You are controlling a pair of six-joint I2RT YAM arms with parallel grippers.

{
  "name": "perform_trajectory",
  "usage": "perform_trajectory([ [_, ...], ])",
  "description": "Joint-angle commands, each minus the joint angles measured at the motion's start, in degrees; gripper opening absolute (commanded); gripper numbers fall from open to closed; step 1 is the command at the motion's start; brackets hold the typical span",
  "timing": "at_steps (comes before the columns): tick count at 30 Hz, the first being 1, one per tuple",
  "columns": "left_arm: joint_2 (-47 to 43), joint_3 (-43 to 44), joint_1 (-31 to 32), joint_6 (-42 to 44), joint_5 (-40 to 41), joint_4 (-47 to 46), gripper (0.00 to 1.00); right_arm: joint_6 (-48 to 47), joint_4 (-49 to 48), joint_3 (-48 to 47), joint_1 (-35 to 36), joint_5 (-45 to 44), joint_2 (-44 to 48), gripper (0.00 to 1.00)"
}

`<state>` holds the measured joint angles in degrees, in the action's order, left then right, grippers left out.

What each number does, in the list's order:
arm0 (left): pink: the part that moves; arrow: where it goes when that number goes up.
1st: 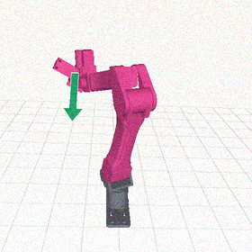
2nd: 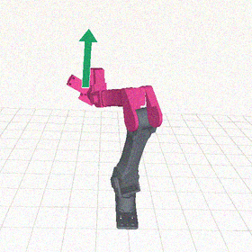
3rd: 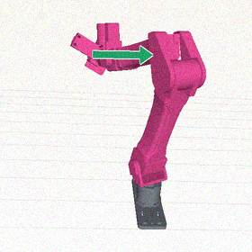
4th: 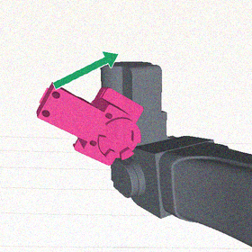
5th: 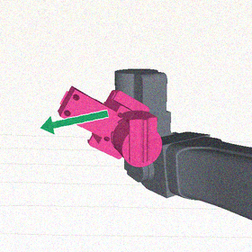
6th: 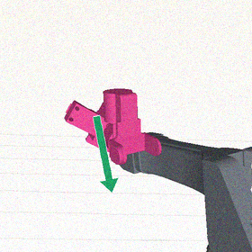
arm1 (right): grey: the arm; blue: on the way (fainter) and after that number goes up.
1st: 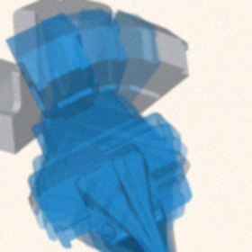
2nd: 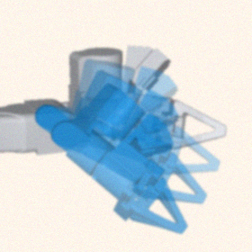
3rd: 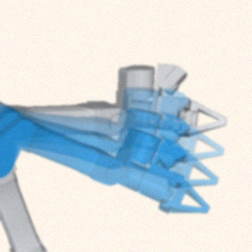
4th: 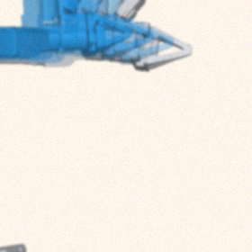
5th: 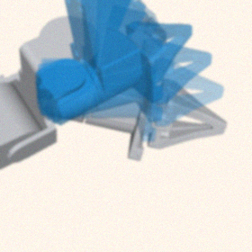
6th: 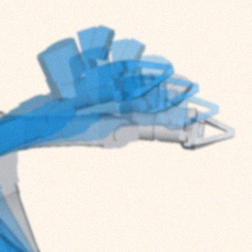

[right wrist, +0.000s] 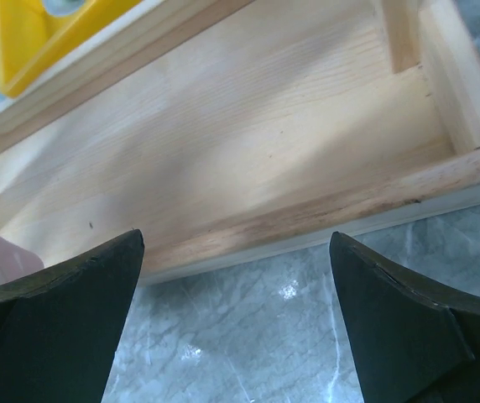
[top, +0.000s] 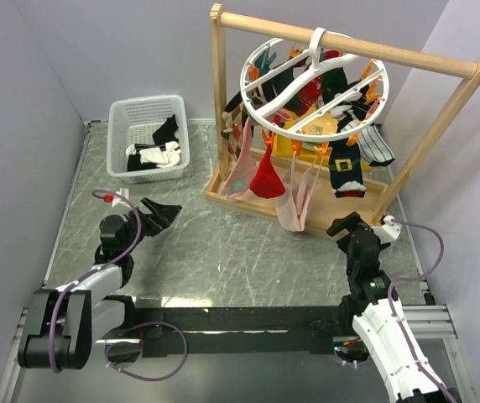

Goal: Remove the socks clipped to the hanger

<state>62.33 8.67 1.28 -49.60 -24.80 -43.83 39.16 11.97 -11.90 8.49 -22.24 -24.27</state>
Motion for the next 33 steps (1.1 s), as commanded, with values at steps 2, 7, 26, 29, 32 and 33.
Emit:
perform_trajectory([
  [2,-1.8,2.1,3.2,3.0,-0.8,-3.4,0.99,3.5,4.5,-2.2,0.2,-6.0,2.2,1.0],
  [7,-4.8,2.9,9.9,6.4,-0.8,-2.8,0.99,3.6,11.7,-6.5,0.1,-7.5,4.5,1.0],
  [26,-10.9,17.4,28.5,10.7,4.2,10.3,0.99,-15.1,21.3,-31.8,0.3,23.9,3.9,0.89],
  [29,-10.4,19.8,29.2,11.3,4.3,11.3,1.0,-16.8,20.3,-35.3,0.2,29.7,1.6,0.85],
  [32,-9.2,22.6,30.4,11.8,4.3,12.1,0.99,-18.2,18.3,-37.3,0.3,34.7,0.5,0.85],
  [33,-8.7,23.2,30.8,12.1,4.3,12.3,0.99,-18.3,17.8,-38.1,0.3,36.5,0.5,0.86],
])
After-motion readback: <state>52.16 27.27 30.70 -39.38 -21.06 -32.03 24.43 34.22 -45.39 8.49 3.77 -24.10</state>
